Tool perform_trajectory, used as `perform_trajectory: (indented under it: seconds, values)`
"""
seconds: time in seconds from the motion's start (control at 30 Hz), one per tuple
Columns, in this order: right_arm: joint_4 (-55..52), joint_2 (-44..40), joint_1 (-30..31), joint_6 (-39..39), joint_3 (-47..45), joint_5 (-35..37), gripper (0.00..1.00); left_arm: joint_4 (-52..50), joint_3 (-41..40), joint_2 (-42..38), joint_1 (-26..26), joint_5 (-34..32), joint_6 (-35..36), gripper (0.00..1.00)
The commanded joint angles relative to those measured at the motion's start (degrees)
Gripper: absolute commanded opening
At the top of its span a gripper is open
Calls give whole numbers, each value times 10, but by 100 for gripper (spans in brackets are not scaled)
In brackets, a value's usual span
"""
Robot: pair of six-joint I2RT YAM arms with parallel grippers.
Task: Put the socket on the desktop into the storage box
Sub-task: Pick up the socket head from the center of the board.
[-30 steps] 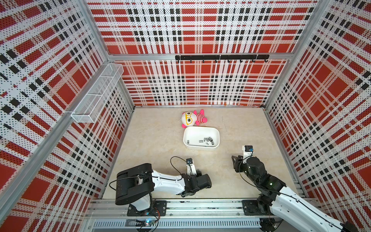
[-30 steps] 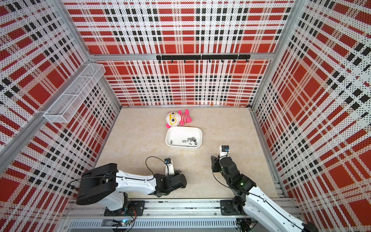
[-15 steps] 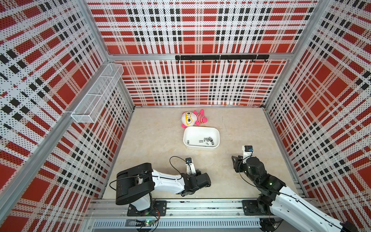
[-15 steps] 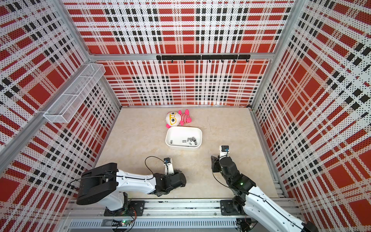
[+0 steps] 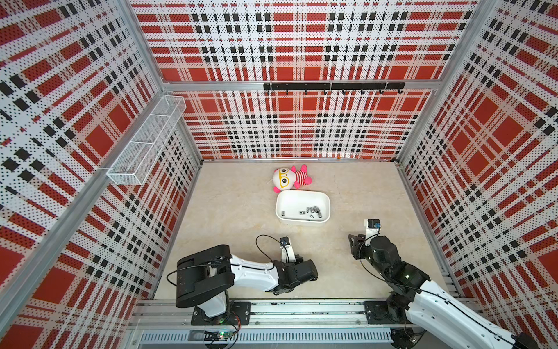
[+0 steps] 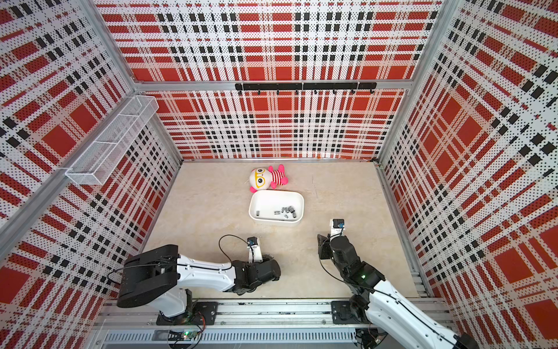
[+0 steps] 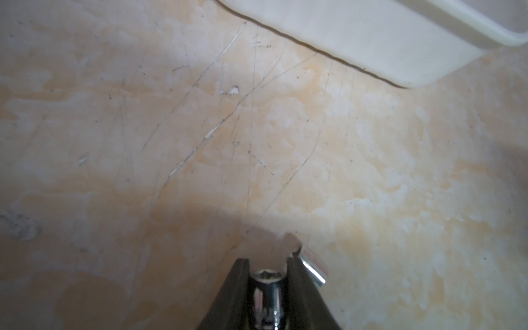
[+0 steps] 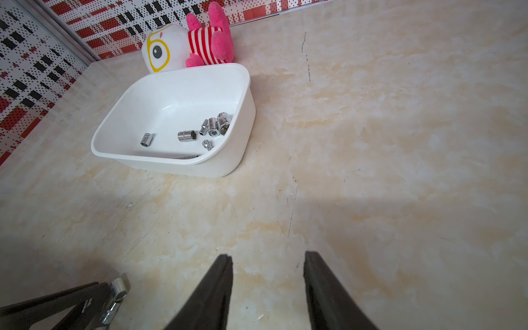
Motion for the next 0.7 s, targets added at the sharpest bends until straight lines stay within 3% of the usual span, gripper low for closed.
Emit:
perform_trajectory:
  seconds: [0.0, 0.27, 0.67]
  values:
    - [13, 2, 2, 3, -4, 1, 47, -11, -4, 17, 6, 14, 8, 27]
    - [12, 1, 2, 3, -5, 1, 47, -11, -5, 21, 8, 16, 13, 36]
    - [13, 2, 2, 3, -4, 2, 47, -13, -9, 18, 9, 15, 17, 21]
